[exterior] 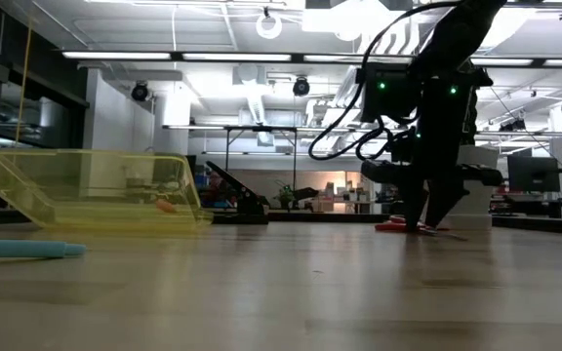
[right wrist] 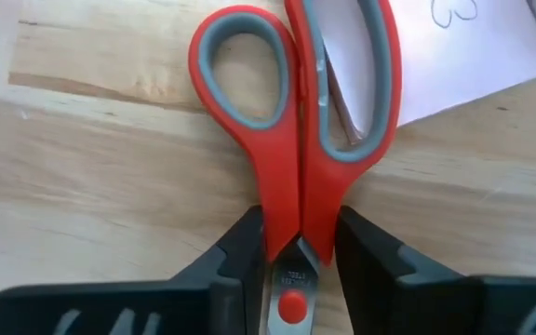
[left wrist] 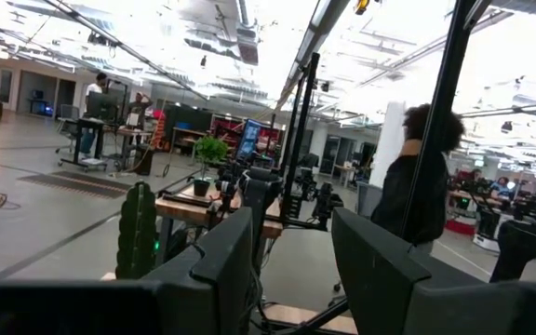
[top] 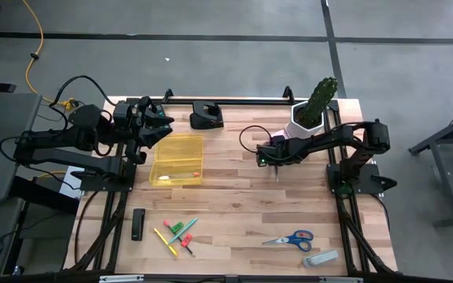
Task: Pack school essentials
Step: Put the red scissors into the yellow supply box
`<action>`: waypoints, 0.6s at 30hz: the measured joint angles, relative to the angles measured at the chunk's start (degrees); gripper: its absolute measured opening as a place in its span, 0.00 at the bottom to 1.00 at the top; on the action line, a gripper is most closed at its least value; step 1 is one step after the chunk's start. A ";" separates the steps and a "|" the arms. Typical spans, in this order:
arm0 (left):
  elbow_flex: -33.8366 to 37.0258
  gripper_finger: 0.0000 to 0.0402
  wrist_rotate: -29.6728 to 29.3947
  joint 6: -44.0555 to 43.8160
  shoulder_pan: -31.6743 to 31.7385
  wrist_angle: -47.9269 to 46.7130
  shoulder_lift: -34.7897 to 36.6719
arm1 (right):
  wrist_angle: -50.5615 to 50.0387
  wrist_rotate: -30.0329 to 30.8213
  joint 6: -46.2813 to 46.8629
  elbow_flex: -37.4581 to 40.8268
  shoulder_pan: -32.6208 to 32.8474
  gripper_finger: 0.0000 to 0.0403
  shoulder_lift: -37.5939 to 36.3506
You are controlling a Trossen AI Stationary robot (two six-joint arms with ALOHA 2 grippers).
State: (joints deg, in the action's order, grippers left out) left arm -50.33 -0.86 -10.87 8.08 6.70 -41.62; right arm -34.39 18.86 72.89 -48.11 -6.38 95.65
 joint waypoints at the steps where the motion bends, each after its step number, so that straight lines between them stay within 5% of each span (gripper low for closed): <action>1: 0.00 0.35 0.00 0.00 0.00 0.00 0.00 | -0.79 -0.70 -0.78 0.11 0.17 0.22 -0.90; 10: 0.00 0.35 0.00 0.13 0.02 -1.65 0.02 | -1.90 -3.22 -15.32 0.08 5.78 0.21 -14.45; 18: -0.02 0.35 -1.53 0.02 0.02 -6.23 -0.01 | 20.08 -3.36 -28.48 -0.01 11.44 0.21 -22.69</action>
State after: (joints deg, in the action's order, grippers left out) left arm -50.35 -2.39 -10.85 8.10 0.47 -41.63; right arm -14.31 15.49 44.41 -48.12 5.06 72.96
